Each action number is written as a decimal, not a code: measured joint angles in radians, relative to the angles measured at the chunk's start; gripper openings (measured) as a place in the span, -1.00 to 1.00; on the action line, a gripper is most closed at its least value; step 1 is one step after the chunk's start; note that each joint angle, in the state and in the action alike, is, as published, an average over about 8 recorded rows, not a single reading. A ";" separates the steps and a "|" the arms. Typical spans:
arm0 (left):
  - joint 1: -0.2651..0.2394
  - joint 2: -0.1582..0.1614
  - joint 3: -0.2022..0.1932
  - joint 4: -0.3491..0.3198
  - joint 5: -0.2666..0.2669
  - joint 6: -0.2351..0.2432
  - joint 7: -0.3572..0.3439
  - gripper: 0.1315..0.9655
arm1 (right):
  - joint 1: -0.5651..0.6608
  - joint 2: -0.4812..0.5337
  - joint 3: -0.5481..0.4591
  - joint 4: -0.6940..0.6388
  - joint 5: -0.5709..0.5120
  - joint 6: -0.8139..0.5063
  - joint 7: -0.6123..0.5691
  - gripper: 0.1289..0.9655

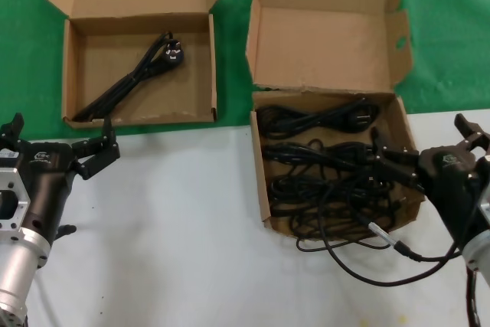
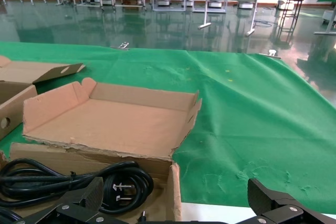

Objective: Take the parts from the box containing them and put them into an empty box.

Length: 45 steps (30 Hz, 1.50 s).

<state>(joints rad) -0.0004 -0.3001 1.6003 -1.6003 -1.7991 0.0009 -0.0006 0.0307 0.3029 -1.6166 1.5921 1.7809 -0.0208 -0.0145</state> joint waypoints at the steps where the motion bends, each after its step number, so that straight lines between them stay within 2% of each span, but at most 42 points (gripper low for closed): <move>1: 0.000 0.000 0.000 0.000 0.000 0.000 0.000 1.00 | 0.000 0.000 0.000 0.000 0.000 0.000 0.000 1.00; 45: 0.000 0.000 0.000 0.000 0.000 0.000 0.000 1.00 | 0.000 0.000 0.000 0.000 0.000 0.000 0.000 1.00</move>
<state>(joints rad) -0.0004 -0.3001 1.6003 -1.6003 -1.7991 0.0009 -0.0006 0.0307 0.3029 -1.6166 1.5921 1.7809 -0.0208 -0.0145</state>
